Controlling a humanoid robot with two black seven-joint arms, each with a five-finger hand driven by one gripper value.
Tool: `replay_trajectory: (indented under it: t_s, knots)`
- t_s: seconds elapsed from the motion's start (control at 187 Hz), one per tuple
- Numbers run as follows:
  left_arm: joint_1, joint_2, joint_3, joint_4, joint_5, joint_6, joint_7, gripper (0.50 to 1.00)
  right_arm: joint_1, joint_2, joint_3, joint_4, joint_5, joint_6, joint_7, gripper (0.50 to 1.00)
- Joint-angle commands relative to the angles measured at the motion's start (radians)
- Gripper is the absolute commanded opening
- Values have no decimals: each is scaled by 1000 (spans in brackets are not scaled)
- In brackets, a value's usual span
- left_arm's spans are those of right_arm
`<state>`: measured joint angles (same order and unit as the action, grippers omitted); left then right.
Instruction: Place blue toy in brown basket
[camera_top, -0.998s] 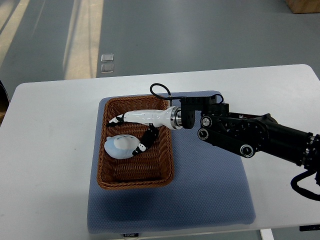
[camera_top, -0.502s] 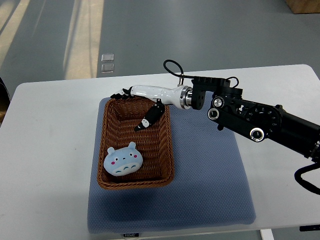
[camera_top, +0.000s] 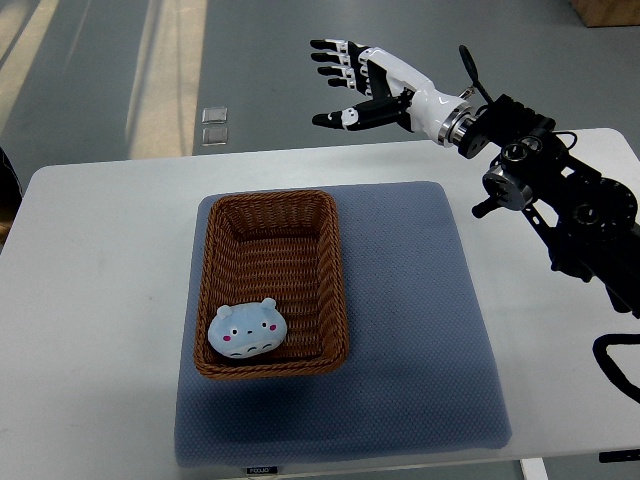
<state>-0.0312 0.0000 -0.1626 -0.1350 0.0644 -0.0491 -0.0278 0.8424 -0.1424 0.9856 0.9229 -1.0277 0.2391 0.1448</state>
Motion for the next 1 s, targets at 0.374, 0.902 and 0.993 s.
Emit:
replay_trajectory:
  t_s: [0.374,0.902,0.993]
  knots:
    - [-1,0,0,0,0,0,0,1000,-83,-8,131,-170,405,-158,53,901]
    - [0,0,0,0,0,0,0,1000,-154,-3,120,-225,561,-169,102,903]
    - [0,0,0,0,0,0,0,1000,-154,0,123,-233,563,-179,102,905]
